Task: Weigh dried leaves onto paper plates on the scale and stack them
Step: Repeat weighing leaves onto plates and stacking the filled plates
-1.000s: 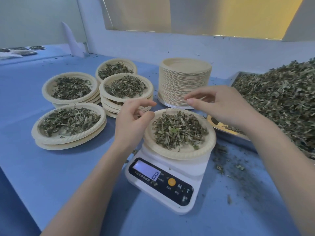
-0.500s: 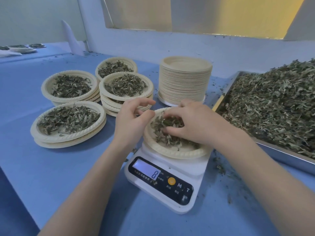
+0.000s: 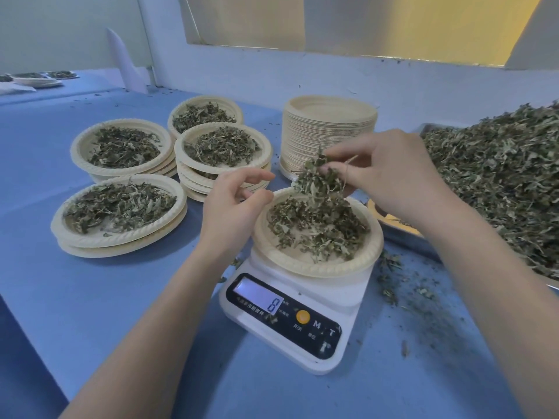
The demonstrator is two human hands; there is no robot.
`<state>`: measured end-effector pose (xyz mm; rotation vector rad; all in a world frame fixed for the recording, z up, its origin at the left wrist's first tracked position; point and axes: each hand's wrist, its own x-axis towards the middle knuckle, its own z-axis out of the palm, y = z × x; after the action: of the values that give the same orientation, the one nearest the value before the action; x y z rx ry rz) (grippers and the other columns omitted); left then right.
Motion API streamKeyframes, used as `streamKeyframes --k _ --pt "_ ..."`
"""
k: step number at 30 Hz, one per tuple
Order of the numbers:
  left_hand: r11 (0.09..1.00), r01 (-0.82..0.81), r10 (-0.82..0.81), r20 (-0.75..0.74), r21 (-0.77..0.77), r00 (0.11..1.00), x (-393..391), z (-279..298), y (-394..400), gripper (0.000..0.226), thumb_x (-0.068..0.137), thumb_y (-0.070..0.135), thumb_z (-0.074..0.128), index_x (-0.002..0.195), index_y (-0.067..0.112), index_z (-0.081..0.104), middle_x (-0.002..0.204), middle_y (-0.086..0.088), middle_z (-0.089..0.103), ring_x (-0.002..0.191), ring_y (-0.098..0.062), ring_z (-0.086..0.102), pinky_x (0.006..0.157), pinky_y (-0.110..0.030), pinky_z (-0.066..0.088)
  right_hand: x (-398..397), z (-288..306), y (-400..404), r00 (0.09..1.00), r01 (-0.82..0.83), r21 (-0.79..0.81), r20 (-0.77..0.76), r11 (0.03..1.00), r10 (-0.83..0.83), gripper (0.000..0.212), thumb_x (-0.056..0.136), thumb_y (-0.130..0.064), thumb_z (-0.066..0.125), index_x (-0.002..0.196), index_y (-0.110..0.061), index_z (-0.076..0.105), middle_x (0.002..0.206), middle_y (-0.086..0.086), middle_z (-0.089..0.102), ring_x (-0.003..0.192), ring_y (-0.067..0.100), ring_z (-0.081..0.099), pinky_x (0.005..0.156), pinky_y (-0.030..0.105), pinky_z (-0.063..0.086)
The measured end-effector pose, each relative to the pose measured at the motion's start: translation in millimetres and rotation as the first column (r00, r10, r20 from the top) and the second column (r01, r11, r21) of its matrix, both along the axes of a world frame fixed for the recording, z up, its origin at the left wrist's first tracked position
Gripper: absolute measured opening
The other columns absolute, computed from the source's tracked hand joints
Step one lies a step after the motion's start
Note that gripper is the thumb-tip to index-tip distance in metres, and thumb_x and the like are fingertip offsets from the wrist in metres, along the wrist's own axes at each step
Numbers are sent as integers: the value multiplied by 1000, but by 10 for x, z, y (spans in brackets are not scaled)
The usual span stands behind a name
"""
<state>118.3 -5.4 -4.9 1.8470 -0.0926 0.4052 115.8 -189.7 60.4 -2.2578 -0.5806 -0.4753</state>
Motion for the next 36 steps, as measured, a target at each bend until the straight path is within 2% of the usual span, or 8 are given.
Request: streamKeyframes --k 6,12,15,19,24,27,33,36 --pt "1000 -6 6 7 -15 1000 -20 17 -4 25 68 31 57 91 36 67 109 2 59 88 -22 58 94 -48 46 14 -12 14 999 34 -21 -12 999 -35 27 77 -27 76 70 -47 58 49 -32 55 56 -14 58 44 0 34" --pt "1000 28 -28 29 -4 999 -39 18 -6 30 71 33 57 98 30 68 111 3 58 91 -22 57 96 -48 44 18 -52 57 997 66 -73 30 995 -64 22 75 -22 72 75 -40 59 74 -22 63 76 -7 58 64 -5 35" --pt "992 126 -127 55 26 990 -76 38 -5 37 75 40 58 110 32 65 114 7 58 97 -9 55 96 -36 45 30 -80 90 997 69 -36 25 997 -68 17 75 -17 69 82 -30 60 80 -13 66 74 -1 60 64 1 39" --pt "955 297 -297 61 -4 953 -111 29 -57 60 74 34 74 130 26 53 115 15 58 104 16 51 84 -4 41 -14 -106 164 1000 15 28 13 999 -15 26 78 -10 63 92 -32 58 89 -5 63 64 1 64 64 7 44" --pt "954 296 -291 101 -44 952 -99 11 -102 43 80 14 70 120 22 57 116 10 62 106 11 55 86 -11 46 -37 -114 228 1000 13 -33 28 999 -13 29 78 -13 60 87 -40 69 97 -6 63 78 1 62 70 3 39" --pt "968 248 -250 137 30 959 -85 21 -85 17 84 9 68 101 13 67 96 -2 69 96 -13 63 94 -30 47 -33 -110 233 999 32 -9 19 999 -31 27 78 -12 59 79 -38 67 98 -7 63 70 1 66 71 6 42" --pt "973 208 -218 113 99 969 -77 -4 -63 9 85 16 68 91 18 72 91 3 70 95 -6 60 90 -19 42 -39 -32 108 994 106 111 -4 988 -107 28 78 -12 58 72 -38 65 57 -12 67 50 -7 61 47 3 35" --pt "978 193 -201 113 78 973 -65 -15 -48 10 82 17 70 91 20 72 93 4 70 98 -13 57 90 -21 42 -52 -25 79 994 105 114 -20 988 -103 23 79 -10 58 76 -32 67 53 -6 65 34 -6 49 39 4 32"
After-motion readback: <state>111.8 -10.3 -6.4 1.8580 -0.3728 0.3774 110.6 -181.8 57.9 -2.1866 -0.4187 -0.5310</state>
